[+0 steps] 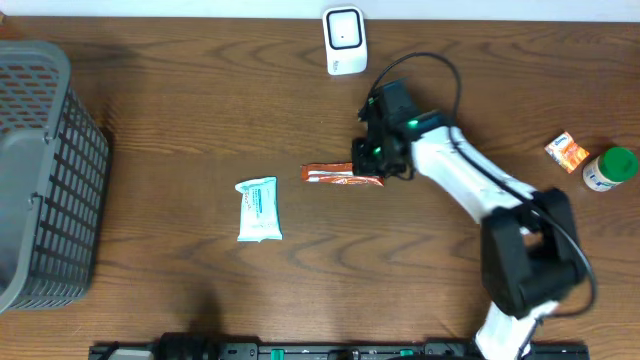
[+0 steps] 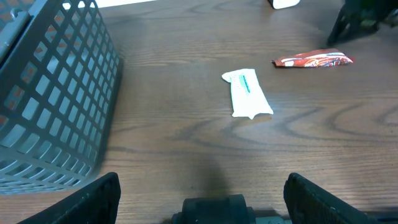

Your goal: Scan the item barcode

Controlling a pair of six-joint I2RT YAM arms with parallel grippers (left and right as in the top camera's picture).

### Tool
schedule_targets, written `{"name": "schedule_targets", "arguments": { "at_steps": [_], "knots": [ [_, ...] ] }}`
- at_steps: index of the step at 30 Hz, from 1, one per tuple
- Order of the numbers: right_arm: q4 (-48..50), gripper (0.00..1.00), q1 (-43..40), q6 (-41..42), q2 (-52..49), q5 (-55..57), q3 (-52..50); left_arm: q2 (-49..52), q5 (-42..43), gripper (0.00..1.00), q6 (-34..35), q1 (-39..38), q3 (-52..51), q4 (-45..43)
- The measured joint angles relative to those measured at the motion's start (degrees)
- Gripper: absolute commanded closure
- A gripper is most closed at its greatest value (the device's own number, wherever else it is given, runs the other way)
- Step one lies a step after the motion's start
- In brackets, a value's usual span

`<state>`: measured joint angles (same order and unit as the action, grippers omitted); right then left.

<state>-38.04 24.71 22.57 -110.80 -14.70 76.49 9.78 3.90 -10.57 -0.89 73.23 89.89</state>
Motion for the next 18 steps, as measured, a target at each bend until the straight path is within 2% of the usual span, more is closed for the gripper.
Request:
{"name": "schedule_targets", "arguments": {
  "at_steps": [3, 8, 14, 16, 18],
  "knots": [
    [0.0, 0.99, 0.8, 2.7, -4.8, 1.7, 0.2, 0.0, 0.0, 0.16, 0.0, 0.0, 0.0, 0.0],
    [-1.4, 0.99, 1.2, 4.2, -6.3, 0.9, 1.7, 0.0, 0.0, 0.16, 0.0, 0.0, 0.0, 0.0],
    [-1.9, 0.99, 2.3, 2.1, -5.4, 0.6, 1.8, 0.0, 0.0, 0.16, 0.0, 0.0, 0.0, 0.0],
    [-1.6, 0.96, 3.2, 0.6, -4.2, 0.4, 1.7, 0.0, 0.0, 0.16, 0.0, 0.0, 0.0, 0.0],
    [-1.0, 0.97, 3.8, -0.7, -1.9, 0.7, 1.7, 0.0, 0.0, 0.16, 0.0, 0.0, 0.0, 0.0]
  ]
}}
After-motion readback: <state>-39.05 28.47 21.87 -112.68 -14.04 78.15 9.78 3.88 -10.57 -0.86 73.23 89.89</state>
